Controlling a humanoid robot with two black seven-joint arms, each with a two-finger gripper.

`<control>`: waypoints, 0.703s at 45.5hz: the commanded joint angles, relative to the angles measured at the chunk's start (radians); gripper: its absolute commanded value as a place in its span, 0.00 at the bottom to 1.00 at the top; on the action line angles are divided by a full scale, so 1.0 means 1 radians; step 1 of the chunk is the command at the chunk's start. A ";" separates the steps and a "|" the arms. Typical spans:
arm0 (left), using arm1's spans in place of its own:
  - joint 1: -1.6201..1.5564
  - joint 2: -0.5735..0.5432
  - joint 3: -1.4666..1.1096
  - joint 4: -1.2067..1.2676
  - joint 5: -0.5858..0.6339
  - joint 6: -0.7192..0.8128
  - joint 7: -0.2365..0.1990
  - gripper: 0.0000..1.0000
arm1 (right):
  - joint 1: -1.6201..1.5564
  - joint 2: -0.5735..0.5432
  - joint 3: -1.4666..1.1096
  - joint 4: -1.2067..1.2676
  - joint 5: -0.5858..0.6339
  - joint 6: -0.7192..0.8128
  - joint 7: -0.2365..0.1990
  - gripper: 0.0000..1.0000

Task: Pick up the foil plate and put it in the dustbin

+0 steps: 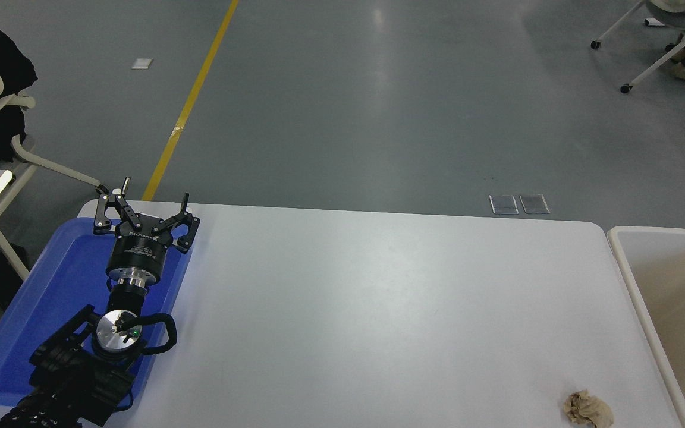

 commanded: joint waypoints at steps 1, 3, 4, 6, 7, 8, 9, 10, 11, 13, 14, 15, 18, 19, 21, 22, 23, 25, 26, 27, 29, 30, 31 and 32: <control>0.000 0.000 0.000 0.000 0.000 0.000 0.000 1.00 | 0.003 0.000 0.000 0.003 0.000 -0.007 0.001 0.96; 0.000 0.000 0.000 0.000 0.000 0.000 0.000 1.00 | 0.003 0.000 0.000 0.003 0.000 -0.007 0.001 0.96; 0.000 0.000 0.000 0.000 0.000 0.000 0.000 1.00 | 0.003 0.000 0.000 0.003 0.000 -0.007 0.001 0.96; 0.000 0.000 0.001 0.000 0.000 0.000 0.000 1.00 | 0.005 0.000 0.000 0.006 0.000 -0.007 0.001 0.97; 0.000 0.000 0.001 0.000 0.000 0.000 0.000 1.00 | 0.008 0.000 0.000 0.007 0.000 -0.006 0.000 0.97; 0.000 0.000 0.001 0.000 0.000 0.000 0.000 1.00 | 0.011 -0.001 0.000 0.010 0.000 -0.006 0.001 0.98; 0.000 0.000 0.001 0.000 0.000 0.000 0.000 1.00 | 0.014 -0.001 0.000 0.013 0.000 -0.006 0.001 0.99; 0.000 0.000 0.001 0.000 0.000 0.000 0.000 1.00 | 0.016 -0.003 0.000 0.016 0.000 -0.004 0.000 0.99; 0.000 0.000 0.000 0.000 0.000 0.000 0.000 1.00 | 0.017 -0.004 0.000 0.026 0.000 -0.004 0.000 0.99; 0.000 0.000 0.000 0.000 0.000 0.000 0.000 1.00 | 0.020 -0.011 0.000 0.047 0.000 -0.004 0.000 0.99; 0.000 0.000 0.001 0.000 0.000 0.000 0.000 1.00 | 0.023 -0.015 0.000 0.062 0.000 -0.003 0.000 0.99; 0.000 0.000 0.001 0.000 0.000 0.000 0.000 1.00 | 0.031 -0.024 0.000 0.081 0.000 -0.001 0.000 0.99; 0.000 0.000 0.001 0.000 0.000 0.000 0.000 1.00 | 0.060 -0.075 -0.003 0.163 0.000 0.002 0.000 0.99; 0.000 0.000 0.001 0.000 0.000 0.000 0.000 1.00 | 0.072 -0.096 -0.006 0.200 0.000 0.002 0.000 0.99; 0.000 0.000 0.001 0.000 0.000 0.000 0.000 1.00 | 0.097 -0.135 -0.008 0.268 0.000 0.002 0.000 0.99; 0.000 0.000 0.001 0.000 0.000 0.000 0.000 1.00 | 0.109 -0.152 -0.009 0.298 -0.001 0.002 0.001 0.99; 0.000 0.000 0.001 0.000 0.000 0.000 0.000 1.00 | 0.117 -0.165 -0.011 0.324 -0.001 0.002 0.000 0.99; 0.000 0.000 0.001 0.000 0.000 0.000 0.000 1.00 | 0.132 -0.193 -0.011 0.371 -0.005 0.003 0.000 1.00; 0.000 0.000 0.001 0.000 0.000 0.000 0.000 1.00 | 0.138 -0.204 -0.012 0.391 -0.009 0.005 0.000 1.00; 0.000 0.000 0.001 0.000 0.000 0.000 0.000 1.00 | 0.144 -0.215 -0.015 0.412 -0.014 0.006 0.000 1.00; 0.000 0.000 0.001 0.000 0.000 0.000 0.000 1.00 | 0.154 -0.233 -0.026 0.455 -0.017 0.008 0.001 1.00; 0.000 0.000 0.001 0.000 0.000 0.000 0.000 1.00 | 0.160 -0.242 -0.032 0.476 -0.018 0.008 0.001 1.00; 0.000 0.000 0.001 0.000 0.000 0.000 0.000 1.00 | 0.166 -0.250 -0.041 0.496 -0.018 0.008 0.001 1.00; 0.000 0.000 0.001 0.000 0.000 0.000 0.000 1.00 | 0.175 -0.259 -0.051 0.519 -0.020 0.009 0.001 1.00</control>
